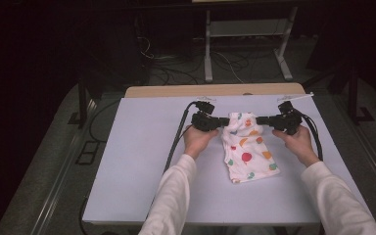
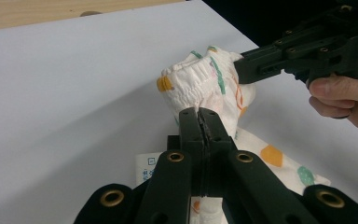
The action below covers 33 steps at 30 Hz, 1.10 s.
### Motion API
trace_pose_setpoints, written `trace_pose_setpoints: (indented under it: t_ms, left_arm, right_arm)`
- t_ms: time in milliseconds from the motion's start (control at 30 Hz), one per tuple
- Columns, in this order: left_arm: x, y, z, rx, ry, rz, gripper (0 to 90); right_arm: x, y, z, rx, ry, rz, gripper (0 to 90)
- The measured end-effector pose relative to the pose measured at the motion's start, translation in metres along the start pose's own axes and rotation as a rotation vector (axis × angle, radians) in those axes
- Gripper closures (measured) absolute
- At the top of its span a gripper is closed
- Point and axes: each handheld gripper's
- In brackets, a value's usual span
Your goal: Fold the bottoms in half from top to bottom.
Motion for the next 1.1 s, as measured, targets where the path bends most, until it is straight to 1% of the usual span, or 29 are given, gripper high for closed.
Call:
trace_pose_setpoints:
  t_ms: [267,367,533,733,767,900,1000,1100]
  left_arm:
    - [0.01,-0.007,-0.005,0.003,-0.014,0.013,88.8]
    - [0.015,-0.01,-0.006,0.007,-0.014,0.024,88.8]
    - [0.02,-0.014,-0.007,0.014,-0.015,0.026,88.9]
    - [0.025,-0.016,-0.009,0.015,-0.007,0.038,88.8]
    - [0.026,-0.017,-0.01,0.015,-0.005,0.045,88.9]
    - [0.028,-0.021,-0.014,0.017,-0.004,0.057,88.9]
    - [0.031,-0.025,-0.015,0.02,0.008,0.07,88.9]
    - [0.033,-0.027,-0.014,0.027,0.007,0.077,88.9]
  right_arm:
    - [0.008,0.003,-0.007,-0.01,-0.012,-0.016,87.8]
    - [0.011,0.005,-0.009,-0.008,-0.009,-0.027,87.8]
    - [0.017,0.006,-0.01,-0.003,0.003,-0.024,87.8]
    - [0.02,0.008,-0.013,0.005,0.009,-0.026,87.8]
    - [0.021,0.009,-0.014,0.006,0.009,-0.028,87.8]
    - [0.026,0.012,-0.017,0.002,0.007,-0.032,87.8]
    - [0.03,0.014,-0.017,-0.001,0.011,-0.029,87.8]
    - [0.034,0.015,-0.019,0.0,0.012,-0.027,87.8]
Point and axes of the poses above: each handheld gripper's, and its own axes: z roughly forward along the jaws, x roughly out of its underside, y roughly to its left, and after that the axes turned 3 degrees about -x, right-handed
